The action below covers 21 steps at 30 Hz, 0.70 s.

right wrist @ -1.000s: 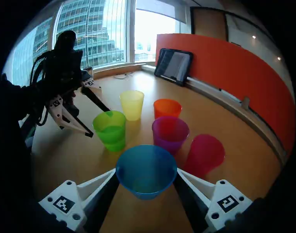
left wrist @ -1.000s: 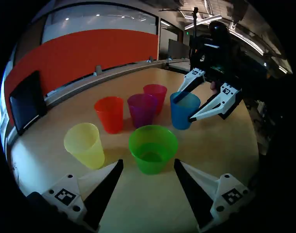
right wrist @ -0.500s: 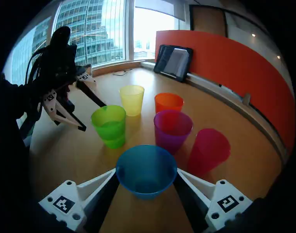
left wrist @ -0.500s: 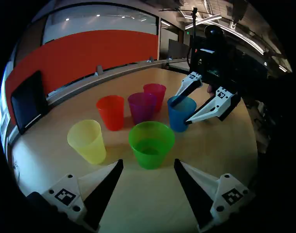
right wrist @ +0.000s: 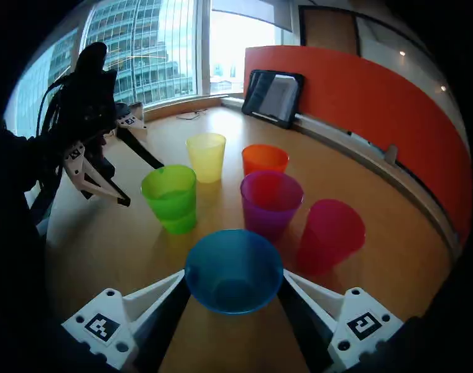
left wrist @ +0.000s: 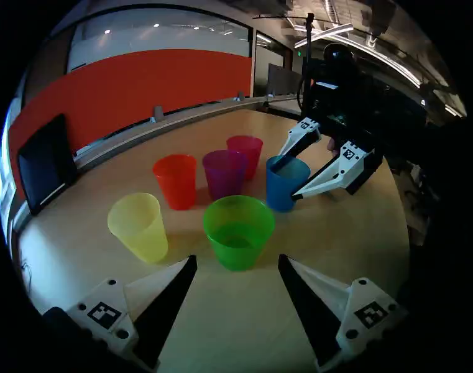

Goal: Pour water

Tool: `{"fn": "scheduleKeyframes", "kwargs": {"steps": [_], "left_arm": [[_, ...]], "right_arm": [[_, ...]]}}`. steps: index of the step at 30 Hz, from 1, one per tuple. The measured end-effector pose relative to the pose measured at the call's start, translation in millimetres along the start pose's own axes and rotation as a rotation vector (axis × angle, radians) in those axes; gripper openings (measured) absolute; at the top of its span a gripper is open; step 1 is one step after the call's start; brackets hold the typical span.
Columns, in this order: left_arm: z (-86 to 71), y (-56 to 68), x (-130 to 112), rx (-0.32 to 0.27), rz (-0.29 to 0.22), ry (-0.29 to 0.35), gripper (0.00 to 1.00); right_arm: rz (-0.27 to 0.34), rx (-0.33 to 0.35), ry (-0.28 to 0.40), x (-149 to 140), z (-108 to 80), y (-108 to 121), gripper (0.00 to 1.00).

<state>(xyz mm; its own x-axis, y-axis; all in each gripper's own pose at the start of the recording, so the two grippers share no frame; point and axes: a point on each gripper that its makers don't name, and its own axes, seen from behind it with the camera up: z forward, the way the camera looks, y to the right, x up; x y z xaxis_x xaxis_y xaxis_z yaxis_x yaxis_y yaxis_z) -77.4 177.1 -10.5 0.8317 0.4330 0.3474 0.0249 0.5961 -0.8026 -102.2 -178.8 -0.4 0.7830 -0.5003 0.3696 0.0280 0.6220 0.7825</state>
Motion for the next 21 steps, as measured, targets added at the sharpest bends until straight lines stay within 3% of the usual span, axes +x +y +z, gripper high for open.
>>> {"fn": "scheduleKeyframes", "kwargs": {"steps": [12,21], "left_arm": [[-0.5,0.4,-1.6,0.004,0.000,-0.006,0.97],[-10.0,-1.8,-6.0,0.026,-0.018,0.008,0.97]], "right_arm": [[0.027,0.005,-0.008,-2.6,-2.7,-2.8,1.00],[0.041,-0.025,-0.002,-10.3,-22.4,3.0,1.00]]}}
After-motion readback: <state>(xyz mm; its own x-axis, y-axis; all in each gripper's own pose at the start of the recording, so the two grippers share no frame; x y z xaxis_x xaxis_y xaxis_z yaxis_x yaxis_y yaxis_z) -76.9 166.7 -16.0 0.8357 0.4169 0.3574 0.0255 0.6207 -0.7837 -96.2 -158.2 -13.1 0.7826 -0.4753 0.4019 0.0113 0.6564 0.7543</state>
